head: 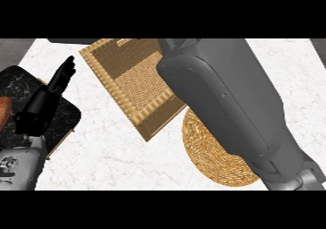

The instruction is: Pick the cupcake from the placemat and place it in the basket

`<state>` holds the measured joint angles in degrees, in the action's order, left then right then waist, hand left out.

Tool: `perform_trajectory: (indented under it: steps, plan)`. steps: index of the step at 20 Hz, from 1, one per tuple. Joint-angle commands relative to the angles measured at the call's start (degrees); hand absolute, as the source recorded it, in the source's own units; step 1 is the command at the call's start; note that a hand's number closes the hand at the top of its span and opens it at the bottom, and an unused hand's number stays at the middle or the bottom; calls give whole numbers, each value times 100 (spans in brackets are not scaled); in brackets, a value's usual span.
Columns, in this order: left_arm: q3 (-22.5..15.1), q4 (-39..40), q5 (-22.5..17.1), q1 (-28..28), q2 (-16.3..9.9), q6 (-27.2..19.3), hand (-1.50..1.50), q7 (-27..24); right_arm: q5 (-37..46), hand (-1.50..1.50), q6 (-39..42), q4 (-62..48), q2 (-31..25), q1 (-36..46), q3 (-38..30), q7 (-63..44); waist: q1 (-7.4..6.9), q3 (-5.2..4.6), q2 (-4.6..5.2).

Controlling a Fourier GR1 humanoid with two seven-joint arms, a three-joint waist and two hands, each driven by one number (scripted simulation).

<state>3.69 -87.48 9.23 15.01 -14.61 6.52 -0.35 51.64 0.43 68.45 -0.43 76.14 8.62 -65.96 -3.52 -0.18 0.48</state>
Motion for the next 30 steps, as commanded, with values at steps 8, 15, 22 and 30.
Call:
perform_trajectory:
  steps: [8,15,22,30]
  plan:
    - [-7,148,36,31,136,-93,0,-61,-536,150,300,-2188,41,837,100,-1076,111,-4,-13]
    - [90,71,64,107,7,-78,0,89,-1065,150,803,-2854,41,1114,319,-859,154,7,-38]
    - [-63,-364,123,-284,145,-103,0,130,-1825,-150,61,-3192,41,1443,163,-663,91,9,-35]
    - [244,-130,-68,-249,-119,96,0,-88,-1225,-150,-2142,-2715,41,1241,-76,-308,180,12,-53]
